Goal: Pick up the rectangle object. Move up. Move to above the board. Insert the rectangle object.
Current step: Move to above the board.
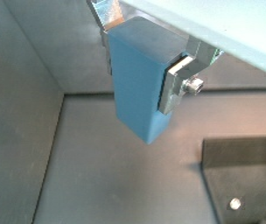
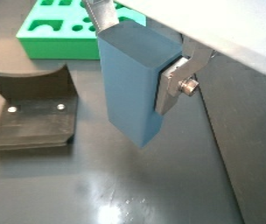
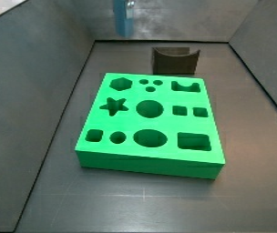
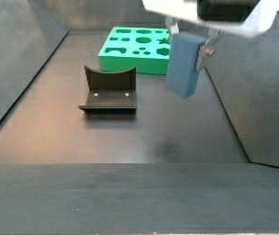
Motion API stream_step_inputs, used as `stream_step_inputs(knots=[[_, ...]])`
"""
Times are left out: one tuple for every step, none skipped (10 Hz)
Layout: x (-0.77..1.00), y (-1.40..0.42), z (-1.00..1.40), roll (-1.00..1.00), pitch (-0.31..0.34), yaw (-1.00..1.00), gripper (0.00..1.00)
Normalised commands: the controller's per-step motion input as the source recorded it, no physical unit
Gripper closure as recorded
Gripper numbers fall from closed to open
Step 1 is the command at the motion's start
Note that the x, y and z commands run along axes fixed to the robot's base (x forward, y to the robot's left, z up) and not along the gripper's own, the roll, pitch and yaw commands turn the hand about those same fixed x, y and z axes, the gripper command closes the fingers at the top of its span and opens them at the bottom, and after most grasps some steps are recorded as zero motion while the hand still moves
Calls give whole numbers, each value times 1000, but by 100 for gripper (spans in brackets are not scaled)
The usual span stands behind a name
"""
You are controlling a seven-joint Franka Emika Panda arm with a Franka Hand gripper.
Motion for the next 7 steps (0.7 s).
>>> stream_step_inputs(knots=[[80, 233, 1000, 47, -2, -55, 100], [78, 222, 1000, 26, 34, -44, 100], [73, 204, 1000, 6, 72, -41, 100], [69, 196, 1000, 2, 81, -41, 100], [56, 172, 1000, -6, 80, -41, 100], [51, 158, 1000, -15, 77, -41, 100], [42, 141, 1000, -25, 77, -42, 100]])
